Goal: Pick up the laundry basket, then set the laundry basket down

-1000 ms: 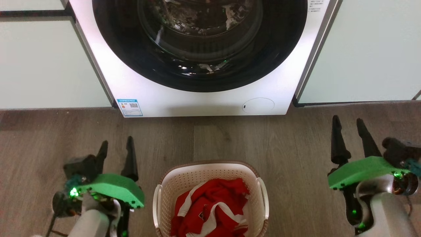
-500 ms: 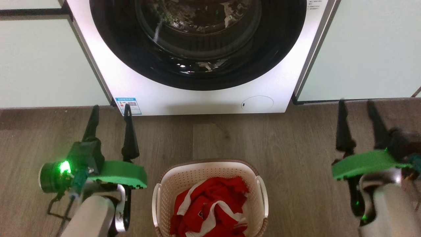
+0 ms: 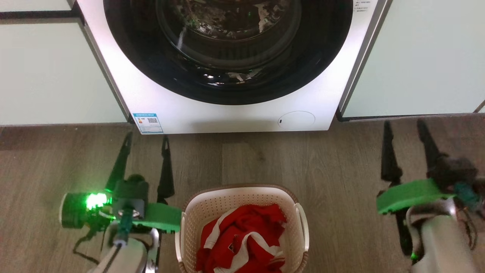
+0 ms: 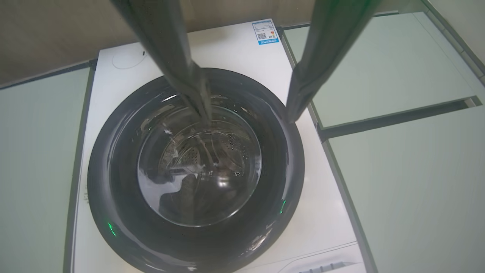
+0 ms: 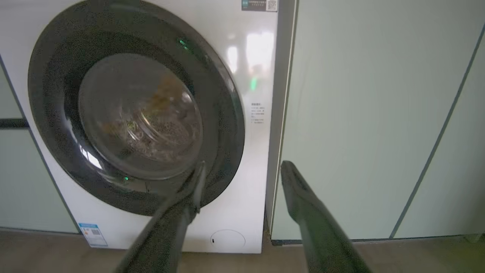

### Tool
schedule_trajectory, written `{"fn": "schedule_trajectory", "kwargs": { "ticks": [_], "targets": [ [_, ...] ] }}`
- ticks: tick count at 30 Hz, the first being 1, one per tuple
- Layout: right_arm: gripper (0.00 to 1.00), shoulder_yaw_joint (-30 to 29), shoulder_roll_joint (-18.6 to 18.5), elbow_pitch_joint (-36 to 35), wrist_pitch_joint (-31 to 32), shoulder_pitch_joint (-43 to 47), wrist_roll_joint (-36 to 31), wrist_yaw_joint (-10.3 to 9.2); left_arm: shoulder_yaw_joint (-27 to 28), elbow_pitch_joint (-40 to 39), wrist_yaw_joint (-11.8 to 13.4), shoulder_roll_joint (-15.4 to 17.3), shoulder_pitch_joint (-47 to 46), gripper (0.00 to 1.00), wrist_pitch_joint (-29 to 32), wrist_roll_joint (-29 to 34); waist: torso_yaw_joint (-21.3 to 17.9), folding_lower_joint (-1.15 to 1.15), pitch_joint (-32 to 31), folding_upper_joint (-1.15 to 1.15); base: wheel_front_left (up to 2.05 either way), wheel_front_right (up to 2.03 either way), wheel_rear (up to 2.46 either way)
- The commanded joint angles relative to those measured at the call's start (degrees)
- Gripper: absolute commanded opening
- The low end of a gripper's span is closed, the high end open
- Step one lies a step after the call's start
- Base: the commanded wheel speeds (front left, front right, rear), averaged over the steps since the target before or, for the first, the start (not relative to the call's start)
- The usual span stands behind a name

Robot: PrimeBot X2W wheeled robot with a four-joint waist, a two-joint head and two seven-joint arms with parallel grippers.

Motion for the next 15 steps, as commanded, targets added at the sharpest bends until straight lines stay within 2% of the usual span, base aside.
{"fn": "schedule_trajectory", "kwargs": {
  "ticks": [1, 9, 15],
  "targets": [
    [1.0, 1.6, -0.6, -1.1, -0.8, -0.9, -2.5, 0.38, 1.3, -1.3, 0.3, 1.2, -2.2, 1.0, -0.8, 1.8, 0.0, 0.0, 0.0, 0.0, 0.0, 0.0, 0.0],
    [1.0, 2.2, -0.7, 0.4, -2.2, -0.4, -8.4, 0.41, 1.5, -0.7, 0.8, 0.2, -0.6, 1.0, -2.2, 6.6, -0.2, 0.0, -0.1, 0.0, 0.0, 0.0, 0.0],
    [1.0, 2.3, -0.7, 0.6, -2.2, -0.3, -8.8, 0.41, 2.1, 0.0, -0.4, -0.5, -0.2, 1.0, -2.2, 7.6, -0.1, 0.0, 0.0, 0.0, 0.0, 0.0, 0.0]
  ]
}}
